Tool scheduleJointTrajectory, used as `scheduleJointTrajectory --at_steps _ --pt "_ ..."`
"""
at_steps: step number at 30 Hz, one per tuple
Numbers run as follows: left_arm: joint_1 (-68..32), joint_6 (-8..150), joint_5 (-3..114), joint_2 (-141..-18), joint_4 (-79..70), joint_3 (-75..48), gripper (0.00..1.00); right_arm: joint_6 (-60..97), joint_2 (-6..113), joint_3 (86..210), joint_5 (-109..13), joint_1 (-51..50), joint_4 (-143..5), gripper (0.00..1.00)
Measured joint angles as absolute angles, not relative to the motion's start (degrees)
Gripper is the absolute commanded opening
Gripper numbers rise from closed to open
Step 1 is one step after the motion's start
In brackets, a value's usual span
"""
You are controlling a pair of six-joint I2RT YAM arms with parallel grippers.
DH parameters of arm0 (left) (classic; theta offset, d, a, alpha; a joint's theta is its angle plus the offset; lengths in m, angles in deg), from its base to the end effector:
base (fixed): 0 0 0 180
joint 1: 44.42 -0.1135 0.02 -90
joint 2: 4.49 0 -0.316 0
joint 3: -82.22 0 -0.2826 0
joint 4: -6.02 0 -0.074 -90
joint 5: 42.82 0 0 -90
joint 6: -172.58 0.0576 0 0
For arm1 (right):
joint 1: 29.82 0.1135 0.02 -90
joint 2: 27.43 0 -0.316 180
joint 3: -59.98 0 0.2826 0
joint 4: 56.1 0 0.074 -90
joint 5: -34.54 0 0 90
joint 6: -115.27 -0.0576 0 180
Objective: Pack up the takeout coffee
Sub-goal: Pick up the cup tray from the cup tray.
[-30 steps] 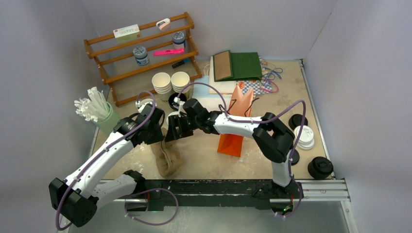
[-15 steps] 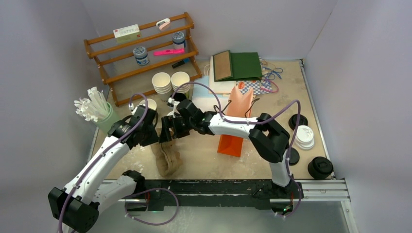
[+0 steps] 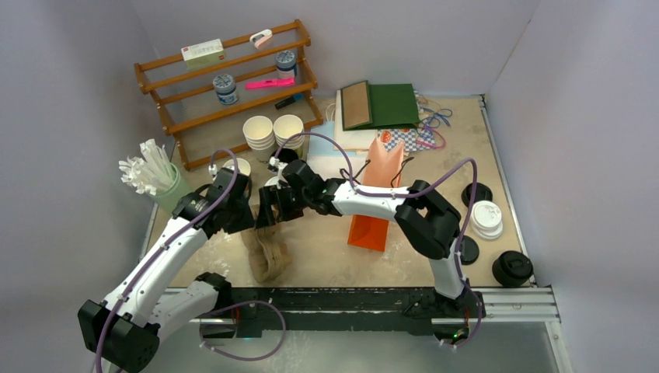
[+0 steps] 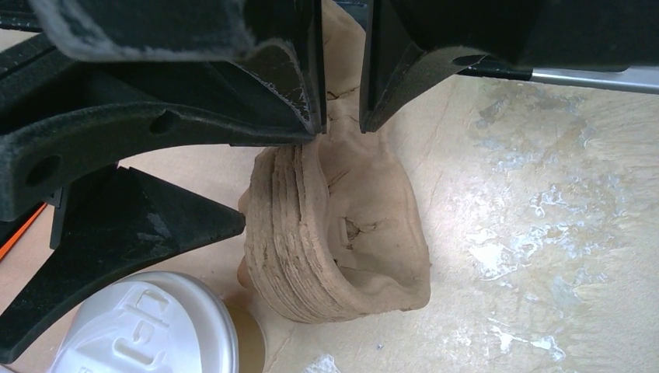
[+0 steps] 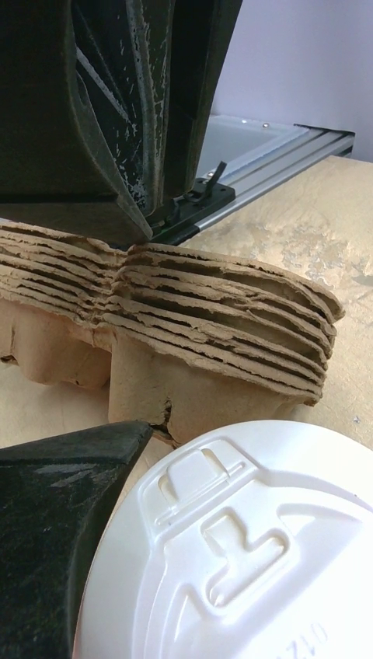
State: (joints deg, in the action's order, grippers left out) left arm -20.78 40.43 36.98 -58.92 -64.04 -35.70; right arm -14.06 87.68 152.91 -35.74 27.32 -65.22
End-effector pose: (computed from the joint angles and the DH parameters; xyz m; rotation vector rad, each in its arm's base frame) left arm 0.1661 -0.0615 0.2923 -0.4815 2.5951 -0.1541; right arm 0.2687 0.4518 0.2263 -0.6001 2.3225 1.2777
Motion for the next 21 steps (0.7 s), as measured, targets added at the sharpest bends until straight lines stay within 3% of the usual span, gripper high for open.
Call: scheduleJointTrajectory --at_steps 4,21 --pt "-20.8 40.9 37.6 -58.9 -63.9 -35.8 0.25 -13.8 87.7 152.6 -35.5 27.3 -64.9 0.97" --pt "-21.0 41.7 38.0 -60.1 -62.9 -36.0 0.25 -12.9 86.5 149.4 -34.6 27.3 -63.5 0.96"
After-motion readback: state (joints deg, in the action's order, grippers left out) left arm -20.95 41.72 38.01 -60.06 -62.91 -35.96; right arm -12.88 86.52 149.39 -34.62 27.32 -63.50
